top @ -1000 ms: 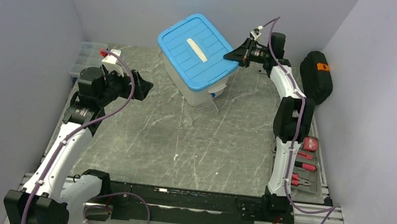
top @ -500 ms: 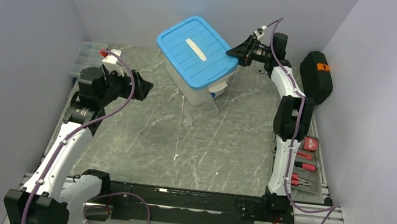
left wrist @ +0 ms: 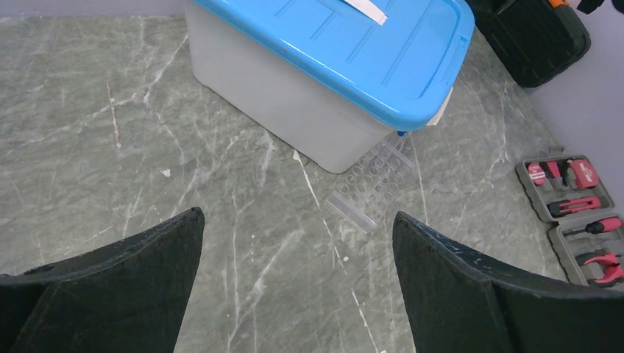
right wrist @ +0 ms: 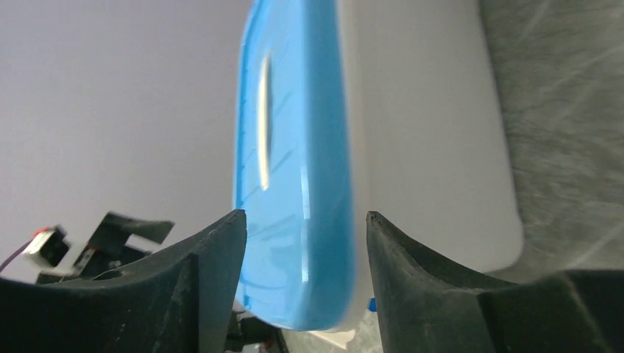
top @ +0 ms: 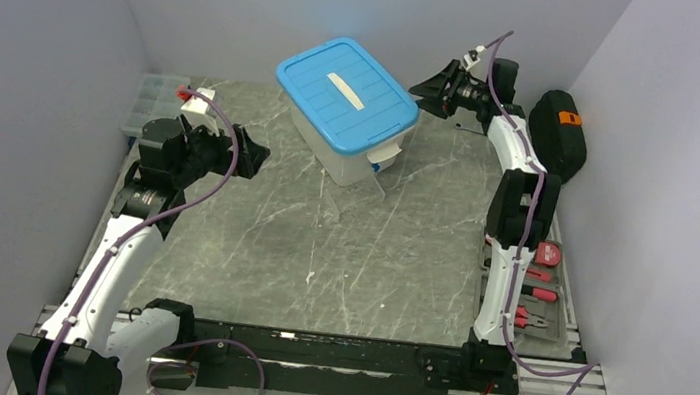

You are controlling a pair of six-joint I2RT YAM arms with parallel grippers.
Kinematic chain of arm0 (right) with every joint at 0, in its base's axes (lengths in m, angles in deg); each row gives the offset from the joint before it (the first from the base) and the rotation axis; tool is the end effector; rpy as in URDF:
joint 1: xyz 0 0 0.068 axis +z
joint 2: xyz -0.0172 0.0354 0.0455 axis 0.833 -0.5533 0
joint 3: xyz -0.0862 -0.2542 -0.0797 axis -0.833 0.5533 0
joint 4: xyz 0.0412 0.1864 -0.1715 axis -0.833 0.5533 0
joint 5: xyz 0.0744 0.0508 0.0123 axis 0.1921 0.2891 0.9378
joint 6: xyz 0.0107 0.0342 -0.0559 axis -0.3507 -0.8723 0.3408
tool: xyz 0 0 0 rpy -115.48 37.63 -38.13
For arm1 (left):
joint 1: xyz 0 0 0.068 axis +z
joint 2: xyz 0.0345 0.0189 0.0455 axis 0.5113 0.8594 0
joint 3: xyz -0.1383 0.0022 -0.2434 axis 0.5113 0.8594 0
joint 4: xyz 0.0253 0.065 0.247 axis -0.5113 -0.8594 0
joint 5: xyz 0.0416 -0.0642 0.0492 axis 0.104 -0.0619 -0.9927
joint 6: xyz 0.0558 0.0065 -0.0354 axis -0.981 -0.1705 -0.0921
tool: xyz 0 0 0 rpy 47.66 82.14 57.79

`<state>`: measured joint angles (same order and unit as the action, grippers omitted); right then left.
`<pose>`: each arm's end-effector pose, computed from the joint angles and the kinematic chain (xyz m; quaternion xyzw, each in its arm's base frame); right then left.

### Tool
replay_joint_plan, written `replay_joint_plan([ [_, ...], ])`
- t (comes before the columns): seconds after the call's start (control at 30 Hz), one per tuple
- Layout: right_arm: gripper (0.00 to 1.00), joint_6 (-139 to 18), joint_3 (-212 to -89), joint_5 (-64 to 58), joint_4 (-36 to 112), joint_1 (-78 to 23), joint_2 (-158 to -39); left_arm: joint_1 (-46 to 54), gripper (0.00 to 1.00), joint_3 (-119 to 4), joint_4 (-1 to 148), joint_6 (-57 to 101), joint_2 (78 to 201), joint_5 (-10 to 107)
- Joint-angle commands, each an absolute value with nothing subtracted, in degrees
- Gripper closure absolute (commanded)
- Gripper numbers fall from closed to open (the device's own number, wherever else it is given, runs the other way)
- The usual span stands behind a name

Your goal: Organize the chemistry lab equipment

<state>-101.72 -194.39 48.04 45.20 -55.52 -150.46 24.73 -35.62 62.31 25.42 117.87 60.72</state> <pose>0.5469 0.0536 0.2736 0.0350 0.7704 0.5737 0.2759 0.2211 -0.0417 0.3503 0.0487 0.7766 -0.2479 0.5772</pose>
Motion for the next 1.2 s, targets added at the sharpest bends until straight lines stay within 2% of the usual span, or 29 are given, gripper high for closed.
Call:
replay_joint_plan([
  [0.0, 0.35, -91.79, -197.63, 40.55, 55.07, -56.08, -145.19, 24.95, 0.01, -37.37, 62.55, 23.79, 117.03, 61.61],
  [0.1, 0.33, -84.66, -196.84, 34.05, 59.85, -56.14, -142.11, 24.87, 0.01, -37.97, 61.09, 21.98, 116.87, 60.49],
  [0.23, 0.31, -80.33, -189.31, 31.58, 56.19, -56.10, -136.13, 24.61, 0.01, -38.34, 58.41, 19.27, 116.29, 57.00],
  [0.43, 0.31, -74.19, -185.77, 24.12, 57.18, -53.09, -131.63, 24.57, 0.01, -37.37, 58.67, 19.23, 116.34, 57.35],
  [0.7, 0.32, -70.10, -190.97, 12.63, 65.90, -49.43, -134.40, 24.60, 0.01, -37.04, 58.49, 19.03, 116.41, 57.02],
  [0.97, 0.40, -68.26, -192.08, 9.99, 68.91, -47.09, -135.26, 24.55, 0.01, -37.05, 58.44, 19.11, 116.68, 57.37],
  [1.17, 0.42, -67.54, -193.85, 7.88, 71.76, -46.28, -136.63, 24.53, 0.01, -36.95, 58.49, 19.11, 116.51, 57.41],
])
